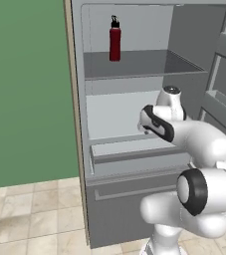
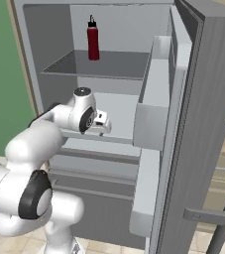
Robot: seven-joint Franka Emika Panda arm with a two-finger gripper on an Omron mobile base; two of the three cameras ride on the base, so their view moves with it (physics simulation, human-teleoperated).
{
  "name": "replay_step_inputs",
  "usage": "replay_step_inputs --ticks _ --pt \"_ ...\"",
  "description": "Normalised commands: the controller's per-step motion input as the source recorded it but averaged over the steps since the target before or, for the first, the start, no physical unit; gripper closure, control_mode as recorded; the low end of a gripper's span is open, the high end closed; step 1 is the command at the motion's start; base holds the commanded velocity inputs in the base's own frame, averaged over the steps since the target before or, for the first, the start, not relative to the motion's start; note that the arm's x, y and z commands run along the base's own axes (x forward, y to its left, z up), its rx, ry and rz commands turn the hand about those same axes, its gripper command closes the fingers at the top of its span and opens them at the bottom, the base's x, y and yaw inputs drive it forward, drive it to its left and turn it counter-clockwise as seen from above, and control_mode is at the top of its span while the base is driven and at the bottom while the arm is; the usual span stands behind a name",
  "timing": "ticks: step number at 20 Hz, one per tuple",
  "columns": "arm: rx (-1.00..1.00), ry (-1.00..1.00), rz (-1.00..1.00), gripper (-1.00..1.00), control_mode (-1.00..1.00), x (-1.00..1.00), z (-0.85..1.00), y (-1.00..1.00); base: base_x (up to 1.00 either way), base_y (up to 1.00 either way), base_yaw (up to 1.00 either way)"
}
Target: Fully open the fridge drawer.
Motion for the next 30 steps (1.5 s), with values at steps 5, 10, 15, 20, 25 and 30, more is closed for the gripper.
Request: replay_step_inputs --ticks 5,10,15,20,25,30 --pt "-0.02 0.00 0.00 -1.00 -1.00 0.25 -0.32 -0.02 0.00 0.00 0.00" --pt "-0.02 0.00 0.00 -1.00 -1.00 0.18 -0.29 0.00 0.00 0.00 0.00" --pt "0.00 0.00 0.00 -1.00 -1.00 0.30 -0.15 0.00 0.00 0.00 0.00" --pt "0.00 0.00 0.00 -1.00 -1.00 0.30 -0.09 0.00 0.00 0.00 0.00" --pt "-0.02 0.00 0.00 -1.00 -1.00 0.23 -0.20 0.00 0.00 0.00 0.00" --pt "-0.03 0.00 0.00 -1.00 -1.00 0.20 -0.32 0.00 0.00 0.00 0.00"
